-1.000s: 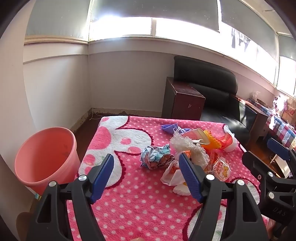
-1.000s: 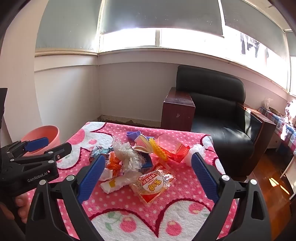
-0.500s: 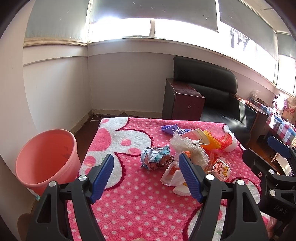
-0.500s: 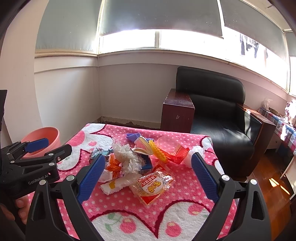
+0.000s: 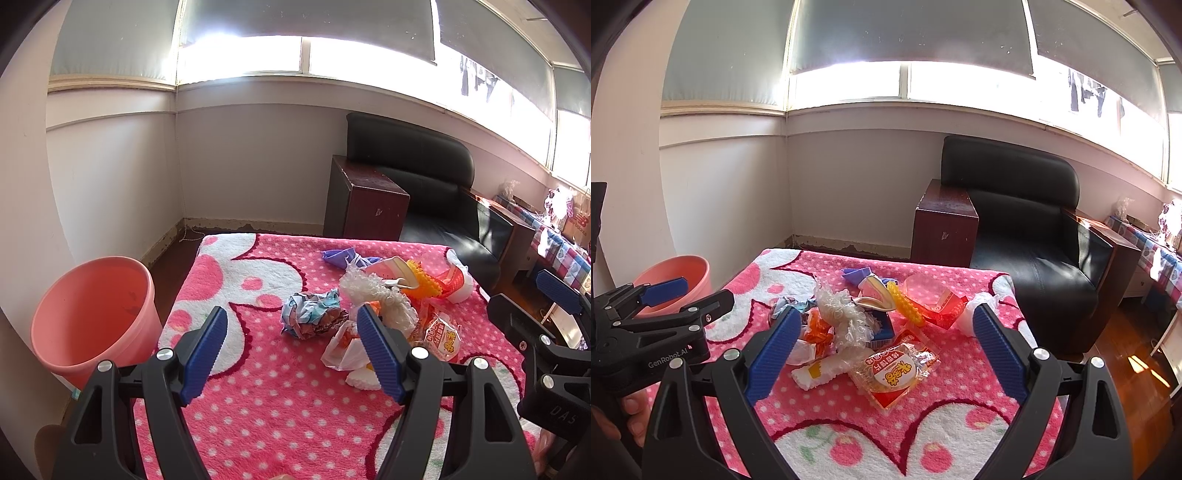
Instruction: Collect trash
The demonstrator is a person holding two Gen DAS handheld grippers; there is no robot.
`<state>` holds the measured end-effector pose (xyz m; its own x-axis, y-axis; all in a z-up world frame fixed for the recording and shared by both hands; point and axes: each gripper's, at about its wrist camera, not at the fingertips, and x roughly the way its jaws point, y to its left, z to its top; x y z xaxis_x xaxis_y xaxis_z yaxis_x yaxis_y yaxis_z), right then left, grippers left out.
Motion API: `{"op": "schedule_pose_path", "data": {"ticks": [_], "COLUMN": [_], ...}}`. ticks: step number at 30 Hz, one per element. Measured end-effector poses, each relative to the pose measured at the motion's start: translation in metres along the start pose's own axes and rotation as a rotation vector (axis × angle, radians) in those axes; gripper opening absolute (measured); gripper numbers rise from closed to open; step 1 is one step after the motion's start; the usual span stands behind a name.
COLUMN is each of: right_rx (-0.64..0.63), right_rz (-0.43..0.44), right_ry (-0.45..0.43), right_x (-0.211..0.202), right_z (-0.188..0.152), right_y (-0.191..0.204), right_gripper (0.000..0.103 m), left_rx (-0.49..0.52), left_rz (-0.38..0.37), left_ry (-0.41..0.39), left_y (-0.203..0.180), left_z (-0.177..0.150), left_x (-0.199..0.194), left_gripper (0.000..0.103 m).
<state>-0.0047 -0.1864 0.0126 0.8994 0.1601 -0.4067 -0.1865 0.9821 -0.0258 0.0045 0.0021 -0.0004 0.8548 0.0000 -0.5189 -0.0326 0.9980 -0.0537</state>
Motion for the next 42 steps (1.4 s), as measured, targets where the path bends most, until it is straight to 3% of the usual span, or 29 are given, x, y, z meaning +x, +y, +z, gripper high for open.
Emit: {"op": "schedule_pose_path", "data": {"ticks": [26, 42], "right_rx": [0.023, 0.042], "right_rz": [-0.004, -0.020], "right_ry": [0.009, 0.037], "right_x": [0.003, 0.014], "right_z": [-0.004, -0.012], "right_y": [-0.006, -0.019], "right_gripper": [0.094, 0.094], "left_rx": [0.007, -0.015], "left_rz": [-0.004, -0.059], "left_ry": [0.000, 0.010], "left_y": [-0.001, 0.015], "left_z": [-0.001, -0.006], "left_x": [-0.001, 0.012], "left_gripper": [0.072, 0.072]}}
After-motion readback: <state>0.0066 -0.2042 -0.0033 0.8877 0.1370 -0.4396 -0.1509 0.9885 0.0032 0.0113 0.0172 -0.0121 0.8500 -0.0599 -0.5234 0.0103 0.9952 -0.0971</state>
